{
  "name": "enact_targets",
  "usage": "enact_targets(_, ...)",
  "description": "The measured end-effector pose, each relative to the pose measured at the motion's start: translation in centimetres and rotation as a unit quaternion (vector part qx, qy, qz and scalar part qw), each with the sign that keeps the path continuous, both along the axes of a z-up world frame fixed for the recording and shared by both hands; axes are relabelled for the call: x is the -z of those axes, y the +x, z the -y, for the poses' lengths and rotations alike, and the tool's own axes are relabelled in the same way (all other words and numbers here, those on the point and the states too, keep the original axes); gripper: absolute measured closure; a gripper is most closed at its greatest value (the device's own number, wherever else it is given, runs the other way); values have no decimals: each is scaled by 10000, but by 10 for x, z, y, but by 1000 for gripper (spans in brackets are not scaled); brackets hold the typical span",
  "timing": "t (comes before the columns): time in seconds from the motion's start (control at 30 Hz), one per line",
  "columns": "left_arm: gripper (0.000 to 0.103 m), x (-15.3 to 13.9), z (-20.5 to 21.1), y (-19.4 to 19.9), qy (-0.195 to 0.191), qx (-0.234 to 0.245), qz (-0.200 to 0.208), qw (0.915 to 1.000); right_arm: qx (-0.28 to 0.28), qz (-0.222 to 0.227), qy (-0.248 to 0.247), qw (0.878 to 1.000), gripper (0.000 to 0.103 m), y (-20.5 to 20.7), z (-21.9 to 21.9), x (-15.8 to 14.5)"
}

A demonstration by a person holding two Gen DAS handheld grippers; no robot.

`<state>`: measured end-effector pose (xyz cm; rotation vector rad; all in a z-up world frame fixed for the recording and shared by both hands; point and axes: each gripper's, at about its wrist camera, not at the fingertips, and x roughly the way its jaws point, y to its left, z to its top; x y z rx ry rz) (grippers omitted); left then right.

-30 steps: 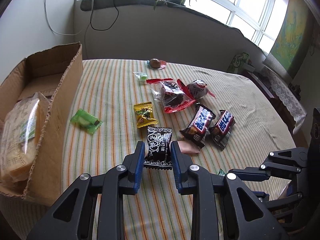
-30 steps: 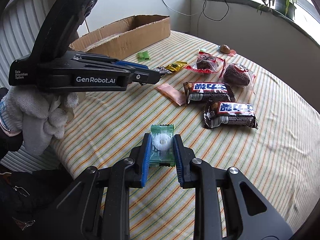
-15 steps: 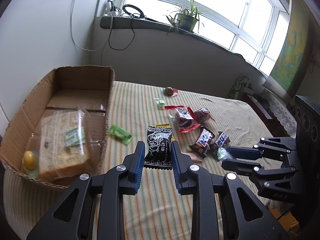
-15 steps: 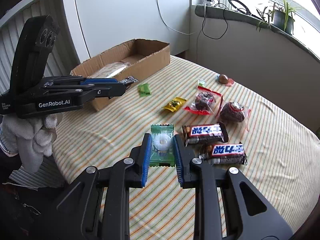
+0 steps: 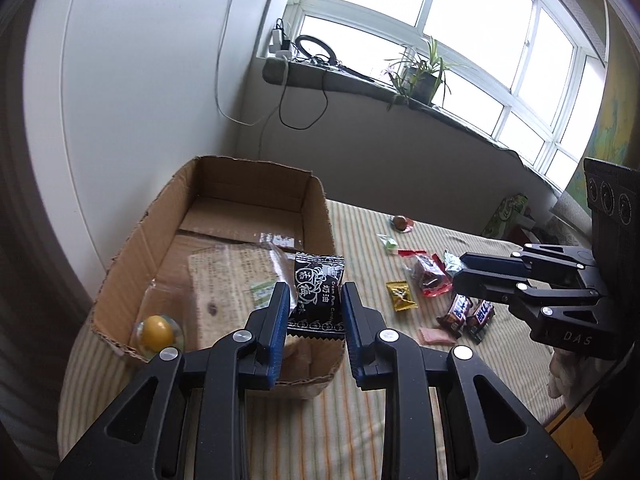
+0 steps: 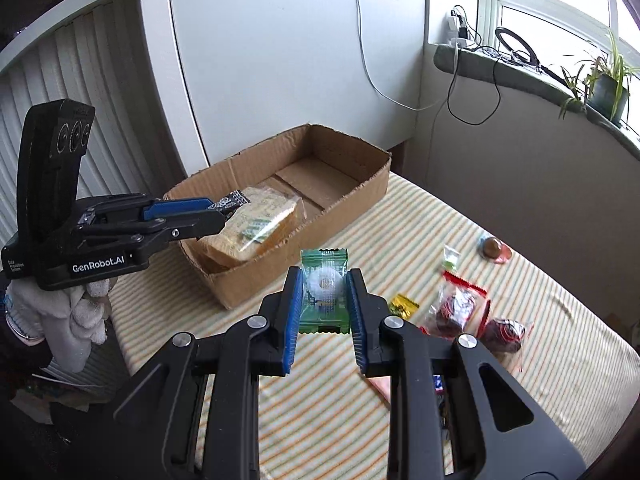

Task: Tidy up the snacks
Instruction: 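Carry the black packet with the left tool into the box while the right tool carries the mint, then open the left tool to drop the black packet while the right tool drops the mint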

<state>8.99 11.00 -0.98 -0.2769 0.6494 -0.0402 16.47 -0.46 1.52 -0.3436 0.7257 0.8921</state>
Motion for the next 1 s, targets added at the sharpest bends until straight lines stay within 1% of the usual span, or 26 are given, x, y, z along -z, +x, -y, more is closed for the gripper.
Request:
enact_targets(0.17, 79, -1, -17, -3, 3, -157, 28, 9999, -67, -12, 17, 10000, 80, 11, -29, -3)
enact_targets(0.47, 79, 2, -45, 0, -28, -392, 6, 9992, -170, -20, -67, 9998, 80, 32, -77, 1)
enact_targets(0.7, 79, 6, -54, 9, 21, -476, -82, 9988, -197, -100, -170, 9996, 80, 52, -103, 11)
enact_targets(0.83, 79, 7, -53, 14, 149, -479, -118, 9987, -204, -174, -192, 9995, 80, 64, -112, 16)
enact_targets(1.0, 79, 9, -54, 16, 215, -487, -180, 9984, -186, -300, -231, 9991, 80, 80, -126, 25)
